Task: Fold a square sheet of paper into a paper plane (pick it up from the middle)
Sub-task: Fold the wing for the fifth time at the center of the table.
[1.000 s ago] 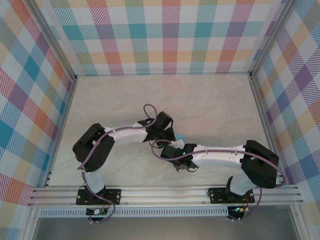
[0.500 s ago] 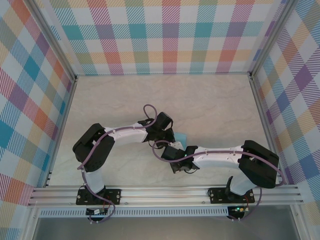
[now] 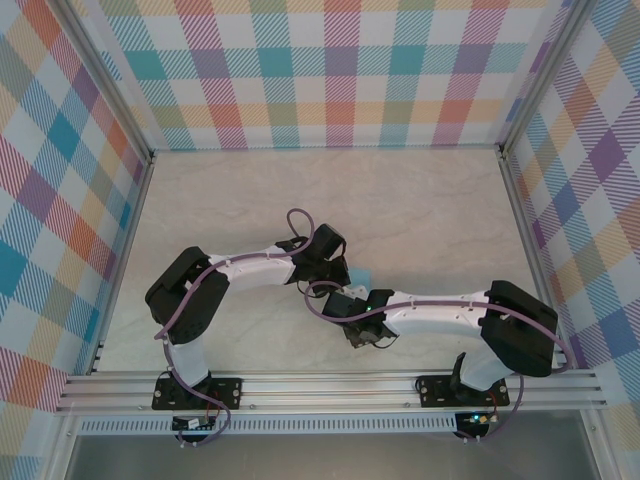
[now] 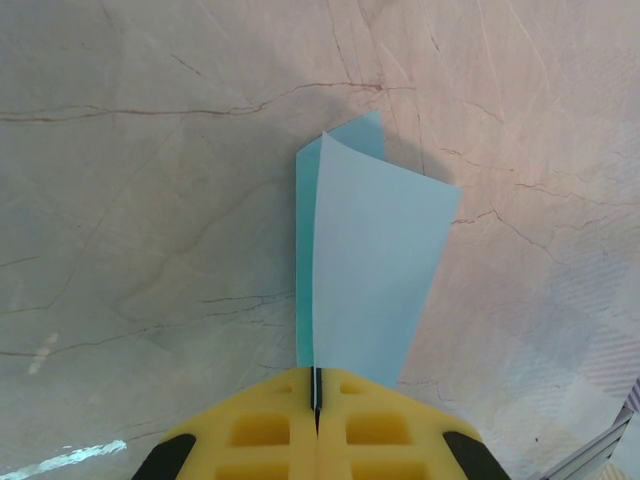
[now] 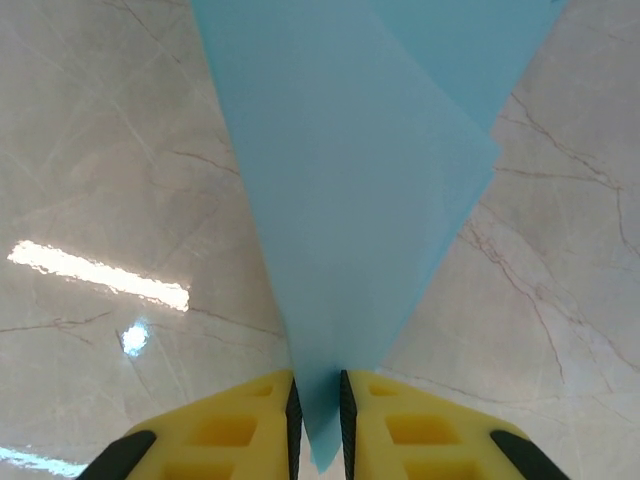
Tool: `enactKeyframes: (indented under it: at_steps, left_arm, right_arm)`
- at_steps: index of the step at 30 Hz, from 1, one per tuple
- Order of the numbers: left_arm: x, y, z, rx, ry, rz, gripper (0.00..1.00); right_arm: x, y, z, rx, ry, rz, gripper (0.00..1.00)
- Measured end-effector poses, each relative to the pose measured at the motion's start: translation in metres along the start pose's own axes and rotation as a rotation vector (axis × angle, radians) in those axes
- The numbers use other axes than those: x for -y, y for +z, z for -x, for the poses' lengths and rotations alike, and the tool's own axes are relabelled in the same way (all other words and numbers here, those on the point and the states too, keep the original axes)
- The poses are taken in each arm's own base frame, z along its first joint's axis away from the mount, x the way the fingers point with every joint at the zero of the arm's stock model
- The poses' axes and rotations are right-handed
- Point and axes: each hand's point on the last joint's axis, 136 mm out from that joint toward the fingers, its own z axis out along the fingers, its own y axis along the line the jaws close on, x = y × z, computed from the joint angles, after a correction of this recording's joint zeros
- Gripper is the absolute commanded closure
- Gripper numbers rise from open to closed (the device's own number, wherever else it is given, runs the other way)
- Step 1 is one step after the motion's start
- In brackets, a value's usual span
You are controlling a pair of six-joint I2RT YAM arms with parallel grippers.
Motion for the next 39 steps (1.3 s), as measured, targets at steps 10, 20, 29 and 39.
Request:
enactKeyframes:
  at_steps: [10,20,29,39]
  left_arm:
    - [0.002,-0.001,0.001,0.002,0.001,-0.005,1.00]
    - [0.002,-0.001,0.001,0.002,0.013,-0.004,1.00]
    - [0.002,-0.001,0.001,0.001,0.016,-0.003,1.00]
    - [0.000,-0.002,0.006,0.014,0.007,0.001,1.00]
  right_arm:
    - [0.001,-0.002,-0.002,-0.010,0.022,-0.009,0.96]
    - [-0.014,0.001,-0.001,-0.008,0.023,0.063,0.75]
    - [-0.014,-0.017,0.016,0.070,0.028,0.110,0.56]
    - [-0.011,-0.005,0.035,0.099,-0.008,0.015,0.68]
